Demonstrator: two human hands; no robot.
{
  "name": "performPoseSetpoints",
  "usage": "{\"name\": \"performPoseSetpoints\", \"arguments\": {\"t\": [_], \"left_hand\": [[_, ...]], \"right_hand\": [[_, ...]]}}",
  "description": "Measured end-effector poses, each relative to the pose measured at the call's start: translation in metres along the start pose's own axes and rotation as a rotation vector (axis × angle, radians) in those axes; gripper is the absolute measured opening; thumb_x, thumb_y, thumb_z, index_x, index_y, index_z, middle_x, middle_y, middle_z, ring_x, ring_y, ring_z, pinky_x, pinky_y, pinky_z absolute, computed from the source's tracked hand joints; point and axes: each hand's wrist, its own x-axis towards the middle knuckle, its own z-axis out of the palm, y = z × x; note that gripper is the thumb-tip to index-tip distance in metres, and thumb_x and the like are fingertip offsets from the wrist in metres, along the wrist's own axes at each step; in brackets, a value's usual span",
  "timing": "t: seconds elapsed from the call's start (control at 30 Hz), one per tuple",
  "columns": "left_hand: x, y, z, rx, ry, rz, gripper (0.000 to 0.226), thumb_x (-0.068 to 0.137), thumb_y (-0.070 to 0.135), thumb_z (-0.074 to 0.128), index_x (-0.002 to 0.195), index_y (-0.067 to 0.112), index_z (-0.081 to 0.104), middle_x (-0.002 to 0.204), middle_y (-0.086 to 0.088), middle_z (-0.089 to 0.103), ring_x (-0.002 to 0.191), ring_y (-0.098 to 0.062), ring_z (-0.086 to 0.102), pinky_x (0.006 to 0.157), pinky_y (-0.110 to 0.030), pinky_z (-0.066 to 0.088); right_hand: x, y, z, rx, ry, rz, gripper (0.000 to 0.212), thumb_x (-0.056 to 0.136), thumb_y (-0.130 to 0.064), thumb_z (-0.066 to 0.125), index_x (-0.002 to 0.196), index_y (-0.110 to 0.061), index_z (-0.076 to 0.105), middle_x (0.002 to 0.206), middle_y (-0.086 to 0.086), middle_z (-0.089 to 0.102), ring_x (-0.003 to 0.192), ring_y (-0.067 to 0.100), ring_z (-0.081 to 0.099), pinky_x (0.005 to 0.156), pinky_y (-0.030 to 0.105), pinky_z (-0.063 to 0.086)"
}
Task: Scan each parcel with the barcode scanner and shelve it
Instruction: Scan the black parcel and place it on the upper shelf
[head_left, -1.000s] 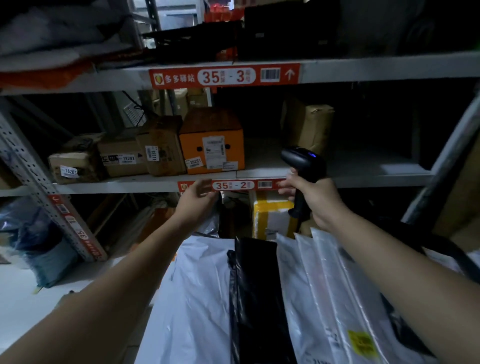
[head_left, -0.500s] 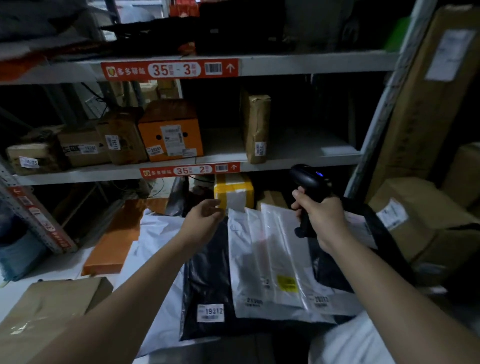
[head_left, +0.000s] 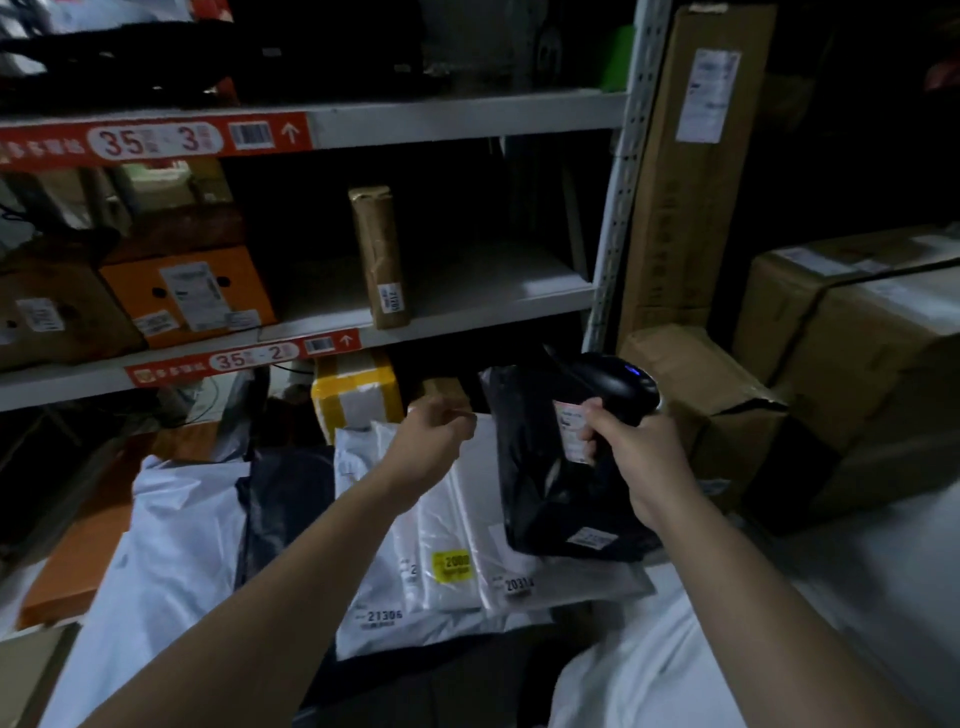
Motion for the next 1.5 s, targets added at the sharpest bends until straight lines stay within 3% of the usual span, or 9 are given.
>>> {"name": "performPoseSetpoints", "arguments": {"t": [0.13,0.3,0.4,0.53,0.77,0.87,1.0,1.23,1.5], "left_hand": [[0.007,-0.007,0.037,-0.024,-0.087,-0.136,0.040,0.104,0.031,0.061,0.141,0.016,0.056,0.125,-0.008,0.067,0.117,-0.028,0.065,0.103,-0.052,0.053],[0.009,-0.013,0.073,-0.013,-0.152,-0.292,0.043,0.102,0.052,0.058,0.131,0.020,0.056,0.111,0.003,0.063,0.106,-0.023,0.059,0.096,-0.044,0.050],[0.012,-0.011,0.086,-0.087,-0.201,-0.379,0.045,0.101,0.054,0.058,0.129,0.018,0.064,0.108,0.004,0.070,0.099,-0.015,0.065,0.075,-0.030,0.048],[0.020,-0.012,0.096,-0.082,-0.217,-0.477,0.054,0.093,0.061,0.064,0.127,0.019,0.067,0.109,-0.005,0.074,0.097,-0.023,0.068,0.073,-0.033,0.049],[0.035,-0.004,0.109,-0.057,-0.229,-0.469,0.032,0.101,0.050,0.060,0.098,0.019,0.068,0.080,-0.002,0.072,0.052,-0.010,0.069,0.036,-0.014,0.044],[0.036,-0.001,0.109,-0.063,-0.229,-0.521,0.038,0.101,0.055,0.057,0.091,0.020,0.065,0.073,0.000,0.072,0.063,-0.012,0.066,0.049,-0.021,0.047],[0.039,0.001,0.103,-0.078,-0.222,-0.570,0.046,0.094,0.064,0.061,0.099,0.018,0.066,0.093,-0.005,0.071,0.085,-0.020,0.066,0.071,-0.031,0.048],[0.045,0.003,0.109,-0.137,-0.253,-0.508,0.038,0.102,0.054,0.055,0.093,0.019,0.065,0.084,-0.004,0.069,0.076,-0.017,0.065,0.061,-0.029,0.047],[0.048,0.003,0.103,-0.186,-0.237,-0.525,0.039,0.101,0.054,0.057,0.095,0.017,0.067,0.067,-0.003,0.076,0.081,-0.021,0.068,0.065,-0.031,0.051]], "right_hand": [[0.017,0.004,-0.025,-0.012,0.050,0.013,0.016,0.101,-0.016,0.069,0.094,-0.001,0.069,0.076,0.012,0.067,0.060,0.022,0.057,0.059,0.036,0.052],[0.034,0.015,-0.045,-0.033,0.094,0.082,0.014,0.099,-0.014,0.070,0.090,-0.005,0.070,0.076,0.012,0.068,0.052,0.016,0.057,0.051,0.030,0.049],[0.040,0.021,-0.051,-0.054,0.086,0.115,0.013,0.099,-0.013,0.071,0.090,-0.003,0.070,0.076,0.014,0.068,0.052,0.016,0.057,0.051,0.030,0.048],[0.044,0.026,-0.054,-0.075,0.078,0.150,0.013,0.098,-0.013,0.070,0.088,-0.004,0.070,0.072,0.011,0.068,0.054,0.018,0.056,0.054,0.031,0.047],[0.054,0.029,-0.053,-0.110,0.065,0.189,0.013,0.098,-0.016,0.070,0.089,-0.007,0.070,0.073,0.009,0.068,0.056,0.017,0.057,0.056,0.031,0.048],[0.057,0.031,-0.051,-0.130,0.068,0.198,0.013,0.098,-0.016,0.070,0.087,-0.009,0.069,0.071,0.007,0.068,0.055,0.016,0.056,0.056,0.029,0.047],[0.060,0.035,-0.051,-0.145,0.067,0.212,0.015,0.098,-0.017,0.070,0.085,-0.010,0.068,0.071,0.007,0.067,0.053,0.015,0.055,0.057,0.028,0.047],[0.061,0.034,-0.055,-0.141,0.072,0.211,0.012,0.097,-0.017,0.071,0.090,-0.008,0.071,0.072,0.007,0.069,0.055,0.015,0.058,0.057,0.029,0.049],[0.062,0.036,-0.055,-0.139,0.066,0.211,0.010,0.098,-0.017,0.071,0.094,-0.008,0.071,0.073,0.008,0.070,0.054,0.014,0.058,0.056,0.028,0.049]]}}
